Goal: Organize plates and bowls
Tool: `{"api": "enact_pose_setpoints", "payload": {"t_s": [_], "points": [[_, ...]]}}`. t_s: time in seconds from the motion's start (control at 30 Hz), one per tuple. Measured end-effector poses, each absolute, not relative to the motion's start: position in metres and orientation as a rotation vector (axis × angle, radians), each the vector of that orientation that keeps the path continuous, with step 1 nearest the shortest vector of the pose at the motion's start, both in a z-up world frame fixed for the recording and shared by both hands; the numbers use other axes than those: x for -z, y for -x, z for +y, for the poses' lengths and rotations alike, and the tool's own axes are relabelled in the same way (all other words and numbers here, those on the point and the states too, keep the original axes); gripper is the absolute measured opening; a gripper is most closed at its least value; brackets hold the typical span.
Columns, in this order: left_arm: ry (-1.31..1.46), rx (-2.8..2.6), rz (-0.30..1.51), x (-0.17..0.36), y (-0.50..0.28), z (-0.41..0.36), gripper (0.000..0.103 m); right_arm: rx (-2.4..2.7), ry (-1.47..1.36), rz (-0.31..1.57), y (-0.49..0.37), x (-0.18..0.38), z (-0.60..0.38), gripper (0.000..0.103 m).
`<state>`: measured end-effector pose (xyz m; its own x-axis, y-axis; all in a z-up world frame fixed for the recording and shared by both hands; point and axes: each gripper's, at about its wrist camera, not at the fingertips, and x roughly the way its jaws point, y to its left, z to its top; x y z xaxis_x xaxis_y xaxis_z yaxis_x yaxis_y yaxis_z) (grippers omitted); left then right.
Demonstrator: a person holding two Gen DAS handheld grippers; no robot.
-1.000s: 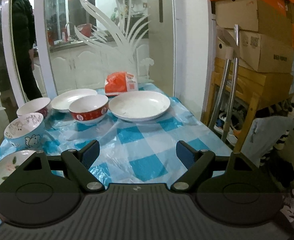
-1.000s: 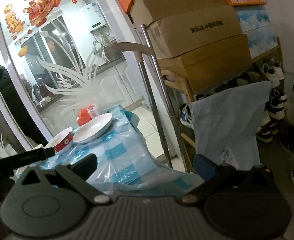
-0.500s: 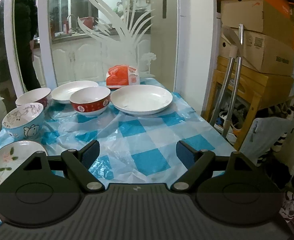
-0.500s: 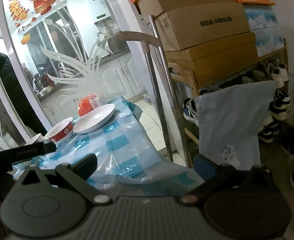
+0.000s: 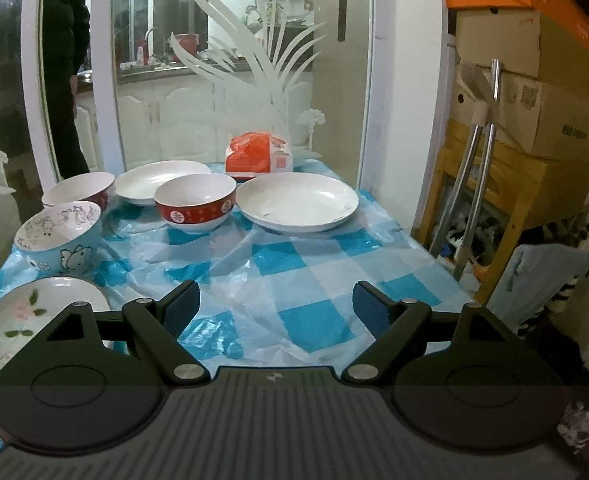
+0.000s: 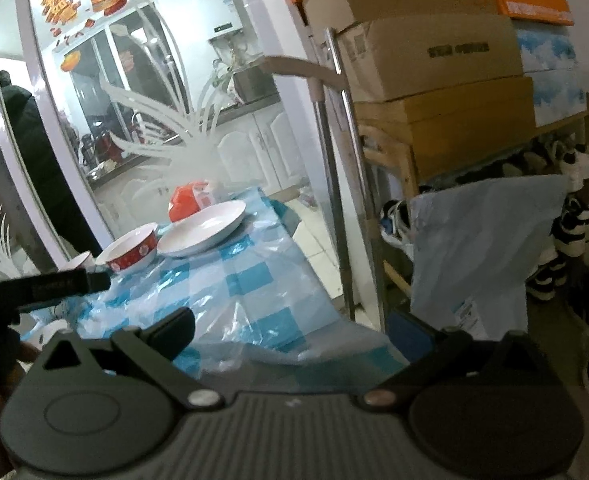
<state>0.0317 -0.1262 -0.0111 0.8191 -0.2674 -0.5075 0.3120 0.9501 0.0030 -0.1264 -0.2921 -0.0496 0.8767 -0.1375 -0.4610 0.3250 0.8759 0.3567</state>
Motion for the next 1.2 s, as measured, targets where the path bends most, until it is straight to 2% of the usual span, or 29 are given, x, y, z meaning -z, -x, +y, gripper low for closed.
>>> {"api": "enact_pose_setpoints", "payload": {"t_s": [0.37,0.73,0.9,1.07,1.2], "points": [[-0.012,0.298,0.493,0.008,-0.048,-0.109,0.103,0.188,-0.479,0.431,0.088,0.054,-0.292,0.102],[0.047,0.297,0.496,0.005,-0.110,-0.108,0.100,0.082,-0.591,0.356,-0.029,0.034,-0.313,0.101],[0.083,0.278,0.527,0.017,-0.144,-0.116,0.092,0.029,-0.692,0.344,-0.098,0.042,-0.320,0.098],[0.096,0.271,0.589,0.038,-0.176,-0.132,0.074,0.039,-0.746,0.367,-0.156,0.056,-0.329,0.094],[0.118,0.262,0.641,0.054,-0.199,-0.140,0.066,0.039,-0.799,0.381,-0.185,0.068,-0.345,0.092]]}}
